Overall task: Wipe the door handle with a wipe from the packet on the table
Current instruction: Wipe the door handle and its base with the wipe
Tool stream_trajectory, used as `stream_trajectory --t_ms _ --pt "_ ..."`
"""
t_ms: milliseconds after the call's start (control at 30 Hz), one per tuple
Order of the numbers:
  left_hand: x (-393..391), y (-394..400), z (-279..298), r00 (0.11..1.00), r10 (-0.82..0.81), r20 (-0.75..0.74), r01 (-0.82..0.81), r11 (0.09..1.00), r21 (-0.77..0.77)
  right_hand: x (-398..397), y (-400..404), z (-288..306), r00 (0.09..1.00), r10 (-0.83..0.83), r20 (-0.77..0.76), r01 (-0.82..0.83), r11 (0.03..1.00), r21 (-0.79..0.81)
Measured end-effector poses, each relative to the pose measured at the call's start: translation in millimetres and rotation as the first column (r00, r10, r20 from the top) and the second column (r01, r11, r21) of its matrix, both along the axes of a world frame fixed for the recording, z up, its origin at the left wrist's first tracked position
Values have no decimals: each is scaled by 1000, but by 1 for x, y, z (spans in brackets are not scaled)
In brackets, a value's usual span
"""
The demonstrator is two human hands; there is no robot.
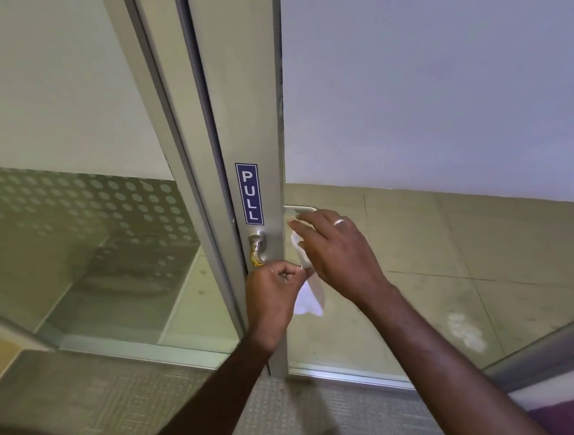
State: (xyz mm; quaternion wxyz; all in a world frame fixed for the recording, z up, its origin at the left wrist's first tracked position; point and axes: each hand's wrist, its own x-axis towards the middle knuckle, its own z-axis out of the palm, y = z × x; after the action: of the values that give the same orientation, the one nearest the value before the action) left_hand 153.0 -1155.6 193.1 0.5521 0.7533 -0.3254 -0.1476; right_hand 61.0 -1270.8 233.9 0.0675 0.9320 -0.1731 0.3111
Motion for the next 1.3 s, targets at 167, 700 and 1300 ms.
stream_trajectory --t_ms 167,700,1300 --pt "11 -3 -7 999 2 32 -2 1000 21 -26 19 -24 1000 -3 8 2 985 171" --pt "55 14 -6 996 23 -84 -35 989 -147 -2 26 -49 972 -151 -182 176 976 129" --pt "125 53 -59 984 5 -176 -34 986 -160 102 82 -39 851 -471 -231 522 801 293"
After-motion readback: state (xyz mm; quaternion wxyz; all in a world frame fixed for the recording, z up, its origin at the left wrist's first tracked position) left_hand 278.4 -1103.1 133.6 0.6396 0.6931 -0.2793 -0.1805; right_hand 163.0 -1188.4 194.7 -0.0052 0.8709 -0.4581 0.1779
